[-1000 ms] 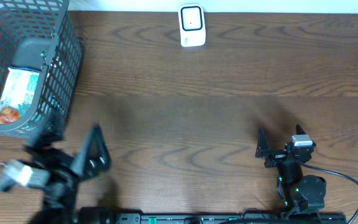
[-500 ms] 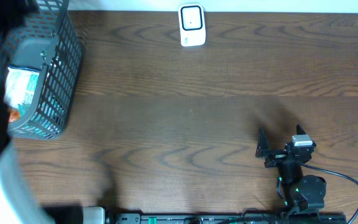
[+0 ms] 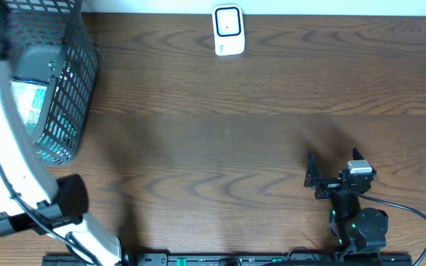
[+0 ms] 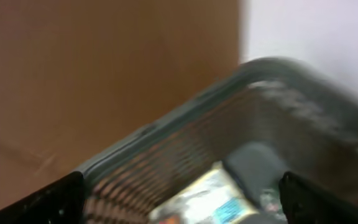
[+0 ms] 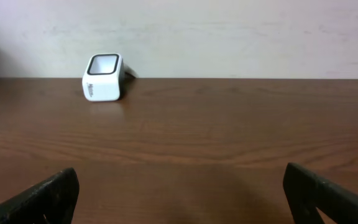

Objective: Scan the item barcode
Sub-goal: 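Reach into the basket and grasp the small orange box with the left gripper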

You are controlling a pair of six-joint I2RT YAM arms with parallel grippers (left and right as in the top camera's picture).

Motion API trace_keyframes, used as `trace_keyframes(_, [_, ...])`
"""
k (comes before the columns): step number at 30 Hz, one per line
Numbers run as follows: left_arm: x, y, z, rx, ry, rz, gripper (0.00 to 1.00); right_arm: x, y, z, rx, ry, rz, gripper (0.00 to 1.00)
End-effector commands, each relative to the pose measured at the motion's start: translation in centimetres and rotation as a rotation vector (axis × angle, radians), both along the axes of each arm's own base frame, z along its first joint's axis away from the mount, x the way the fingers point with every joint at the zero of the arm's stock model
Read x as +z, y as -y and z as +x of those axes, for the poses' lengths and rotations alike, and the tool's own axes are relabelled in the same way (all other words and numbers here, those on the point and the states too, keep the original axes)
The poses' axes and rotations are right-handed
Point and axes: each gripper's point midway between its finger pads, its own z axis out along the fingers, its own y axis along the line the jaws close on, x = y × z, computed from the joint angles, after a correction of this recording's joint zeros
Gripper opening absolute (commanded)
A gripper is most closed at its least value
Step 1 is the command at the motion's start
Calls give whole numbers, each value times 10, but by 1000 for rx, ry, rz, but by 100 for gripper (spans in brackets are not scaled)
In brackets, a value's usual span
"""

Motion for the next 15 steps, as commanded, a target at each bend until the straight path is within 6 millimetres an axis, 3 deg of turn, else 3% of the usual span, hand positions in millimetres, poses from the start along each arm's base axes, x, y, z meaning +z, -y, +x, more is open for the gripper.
trace_keyframes(1, [-54,-46,-13,94,-119,-126,98,-1,1,0,-7,-3,10,99])
trace_keyframes(6, [-119,-84,-35,189,-329,-227,99,-1,1,0,-7,-4,10,99])
trace_keyframes(8, [-146,-92,-41,213,-413,-268,92,-1,1,0,-7,-3,10,99])
trace_keyframes(15, [-213,-96,-41,222,-599,-361,91,-1,1,0,-7,-3,10,99])
